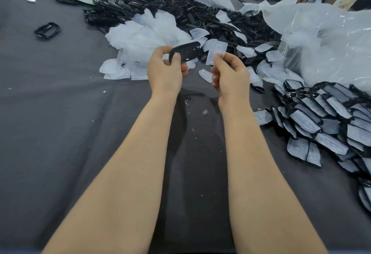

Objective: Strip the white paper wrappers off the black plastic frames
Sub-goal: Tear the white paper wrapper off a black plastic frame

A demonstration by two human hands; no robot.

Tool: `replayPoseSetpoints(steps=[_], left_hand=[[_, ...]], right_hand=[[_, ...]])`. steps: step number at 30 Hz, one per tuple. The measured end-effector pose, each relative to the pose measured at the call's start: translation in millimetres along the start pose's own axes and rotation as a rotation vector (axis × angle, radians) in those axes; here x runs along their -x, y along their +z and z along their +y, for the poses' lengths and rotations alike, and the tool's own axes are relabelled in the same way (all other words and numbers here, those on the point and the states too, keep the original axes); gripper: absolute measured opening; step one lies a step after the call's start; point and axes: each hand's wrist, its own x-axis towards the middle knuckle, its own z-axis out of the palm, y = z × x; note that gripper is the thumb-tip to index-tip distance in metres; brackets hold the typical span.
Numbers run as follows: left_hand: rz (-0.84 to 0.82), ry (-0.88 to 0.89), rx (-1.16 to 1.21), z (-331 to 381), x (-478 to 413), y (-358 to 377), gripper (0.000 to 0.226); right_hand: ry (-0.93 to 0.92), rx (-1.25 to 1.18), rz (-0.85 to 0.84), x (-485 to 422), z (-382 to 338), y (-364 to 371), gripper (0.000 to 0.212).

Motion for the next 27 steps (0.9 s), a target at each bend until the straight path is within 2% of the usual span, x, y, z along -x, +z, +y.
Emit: replayPoseSetpoints(steps=[3,5,6,8,10,12,15,17,22,27], left_hand=[[-0.023,0.026,-0.048,-1.2,0.3,1.0,0.012],[-0.042,0.042,-0.082,-2.4,0.6,1.5,0.010],[-0.052,0.050,-0.095,-3.0,0.8,1.7,0.010],[-0.070,0.063,-0.114,-3.3,1.5,2.1,0.010],[-0.081,0.075,-0.133,-3.5,1.6,2.1,0.010],[-0.088,0.081,-0.145,-3.4,1.3,2.0,0.010],[-0.093,0.086,-0.161,-3.8,0.8,2.5,0.010],[-0.093,0.090,-0.167,-4.1,0.8,2.7,0.009],[-0.106,0.081,-0.169,-4.6,0.5,1.9,0.010],[-0.164,0.076,-0.164,-4.2,0.0,1.6,0.012]], right_hand=[[0.094,-0.238,-0.024,0.6,-4.9,3.6,0.017],[0.118,-0.285,-0.006,-1.6,-5.2,2.7,0.024],[0.112,-0.260,0.018,-2.0,-4.8,2.0,0.022],[0.065,-0.197,0.040,-2.8,-2.4,0.6,0.005],[0.028,-0.169,0.022,-2.4,0.0,-0.6,0.025],[-0.023,-0.093,-0.017,-0.6,0.1,-0.2,0.036],[-0.113,0.104,-0.018,0.1,1.2,0.9,0.020],[-0.128,0.103,-0.008,0.8,0.8,0.2,0.009],[-0.085,-0.048,-0.048,0.5,-2.3,-0.8,0.010],[-0.158,0.177,-0.084,1.6,-0.3,0.1,0.012]])
